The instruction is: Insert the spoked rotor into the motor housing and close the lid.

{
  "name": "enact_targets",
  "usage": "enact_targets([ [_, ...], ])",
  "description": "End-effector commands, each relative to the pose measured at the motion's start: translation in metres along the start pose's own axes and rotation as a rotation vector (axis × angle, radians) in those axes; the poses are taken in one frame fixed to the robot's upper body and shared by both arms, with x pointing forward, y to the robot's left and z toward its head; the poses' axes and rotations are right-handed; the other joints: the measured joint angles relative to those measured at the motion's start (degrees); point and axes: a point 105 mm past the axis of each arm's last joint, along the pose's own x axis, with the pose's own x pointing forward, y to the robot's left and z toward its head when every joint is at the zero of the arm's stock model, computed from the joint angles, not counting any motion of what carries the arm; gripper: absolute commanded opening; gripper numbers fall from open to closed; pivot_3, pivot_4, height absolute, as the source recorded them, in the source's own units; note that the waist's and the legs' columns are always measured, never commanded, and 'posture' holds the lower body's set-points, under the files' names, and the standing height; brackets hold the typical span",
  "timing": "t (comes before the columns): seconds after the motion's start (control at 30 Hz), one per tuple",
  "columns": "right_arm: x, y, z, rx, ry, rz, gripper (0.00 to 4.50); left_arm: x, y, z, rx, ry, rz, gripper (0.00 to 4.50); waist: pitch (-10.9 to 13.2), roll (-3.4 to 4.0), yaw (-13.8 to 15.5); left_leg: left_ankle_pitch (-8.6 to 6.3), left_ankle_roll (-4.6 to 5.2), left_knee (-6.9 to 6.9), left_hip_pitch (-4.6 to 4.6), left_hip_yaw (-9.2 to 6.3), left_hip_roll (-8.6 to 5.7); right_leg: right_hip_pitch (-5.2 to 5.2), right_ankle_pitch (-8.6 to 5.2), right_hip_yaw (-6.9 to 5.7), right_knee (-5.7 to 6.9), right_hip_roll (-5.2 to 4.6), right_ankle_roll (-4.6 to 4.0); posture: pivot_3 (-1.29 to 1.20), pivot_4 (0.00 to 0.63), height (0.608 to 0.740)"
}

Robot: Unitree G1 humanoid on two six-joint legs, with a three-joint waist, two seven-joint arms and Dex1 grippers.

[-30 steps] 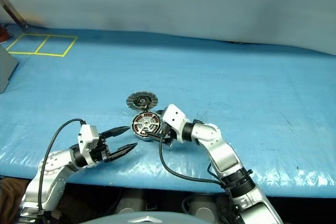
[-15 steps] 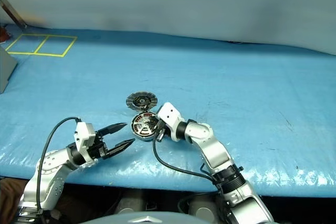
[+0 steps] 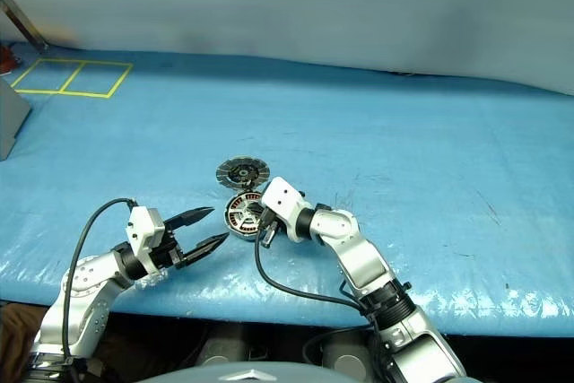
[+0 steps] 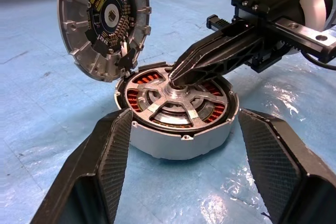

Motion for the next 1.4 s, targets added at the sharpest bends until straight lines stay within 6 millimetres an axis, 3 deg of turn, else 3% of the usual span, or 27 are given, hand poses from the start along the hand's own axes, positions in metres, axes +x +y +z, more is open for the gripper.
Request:
enact_targets([
  [0.03, -0.009, -0.006, 0.016, 0.061, -0.095, -0.031, 0.02, 0.000, 0.012, 0.009, 0.035, -0.027, 0.060, 3.42, 0.0, 0.00, 0.1, 0.00, 0.00, 0.00, -0.01, 0.00, 0.00, 0.00, 0.00, 0.00, 0.00, 0.00, 0.00, 0.00, 0.150, 0.740],
  [0.17, -0.024, -0.007, 0.037, 0.124, -0.221, -0.024, 0.02, 0.000, 0.021, 0.011, 0.040, -0.028, 0.116, 3.42, 0.0, 0.00, 0.0, 0.14, -0.13, 0.00, -0.16, 0.02, -0.01, 0.02, 0.01, 0.02, -0.02, 0.01, 0.01, 0.00, 0.150, 0.740],
  [0.3, -0.049, -0.023, 0.032, 0.155, -0.228, -0.121, 0.02, -0.004, 0.039, 0.005, 0.025, 0.018, 0.229, 3.42, 0.0, 0.00, 0.0, 0.25, 0.05, -0.02, -0.17, 0.02, 0.00, 0.06, 0.01, 0.02, -0.01, 0.05, 0.01, 0.00, 0.150, 0.740],
  [0.4, -0.063, -0.034, 0.022, 0.172, -0.204, -0.191, 0.00, -0.006, 0.052, 0.001, 0.036, 0.055, 0.308, 2.81, 0.0, -0.01, 0.1, 0.23, 0.04, -0.01, -0.17, 0.02, -0.01, 0.02, 0.01, 0.01, -0.03, 0.04, 0.01, 0.00, 0.150, 0.740],
  [0.5, -0.076, -0.042, 0.003, 0.170, -0.127, -0.257, 0.00, -0.003, 0.061, -0.001, 0.069, 0.095, 0.355, 1.81, 0.0, -0.01, 0.1, 0.01, 0.12, 0.00, -0.14, 0.02, -0.02, 0.00, 0.02, 0.02, -0.04, 0.02, 0.04, 0.00, 0.150, 0.740],
  [0.7, -0.086, -0.045, -0.018, 0.181, -0.055, -0.298, 0.00, 0.021, 0.083, 0.010, 0.115, 0.086, 0.429, 0.02, 0.0, -0.03, 0.2, 0.19, 0.19, 0.00, -0.18, 0.03, -0.02, 0.09, 0.03, 0.04, 0.04, 0.08, 0.04, 0.00, 0.150, 0.740],
  [0.83, -0.085, -0.044, -0.017, 0.187, -0.065, -0.297, 0.00, 0.039, 0.095, 0.023, 0.143, 0.046, 0.431, 0.02, 0.0, -0.05, 0.0, 0.29, 0.07, 0.00, -0.18, 0.13, -0.02, 0.10, 0.09, 0.05, 0.03, 0.17, 0.15, 0.00, 0.150, 0.740],
  [1.03, -0.085, -0.043, -0.017, 0.191, -0.068, -0.305, 0.00, 0.066, 0.097, 0.053, 0.129, -0.064, 0.304, 0.02, 0.0, -0.07, 0.1, 0.30, 0.09, 0.02, -0.21, 0.14, -0.02, 0.10, 0.21, 0.09, 0.02, 0.45, 0.34, 0.00, 0.150, 0.740],
  [1.17, -0.085, -0.043, -0.018, 0.192, -0.067, -0.308, 0.00, 0.082, 0.079, 0.074, 0.095, -0.143, 0.082, 0.02, 0.0, -0.07, 0.1, 0.31, 0.10, 0.04, -0.22, 0.14, -0.01, 0.10, 0.21, 0.11, 0.02, 0.49, 0.34, 0.00, 0.150, 0.740],
  [1.4, -0.087, -0.042, -0.019, 0.195, -0.070, -0.324, 0.00, 0.086, 0.054, 0.068, 0.077, -0.048, -0.163, 0.02, 0.0, -0.07, -0.1, 0.33, 0.08, 0.04, -0.19, 0.14, 0.02, 0.10, 0.22, 0.24, 0.04, 0.63, 0.37, 0.00, 0.150, 0.740],
])
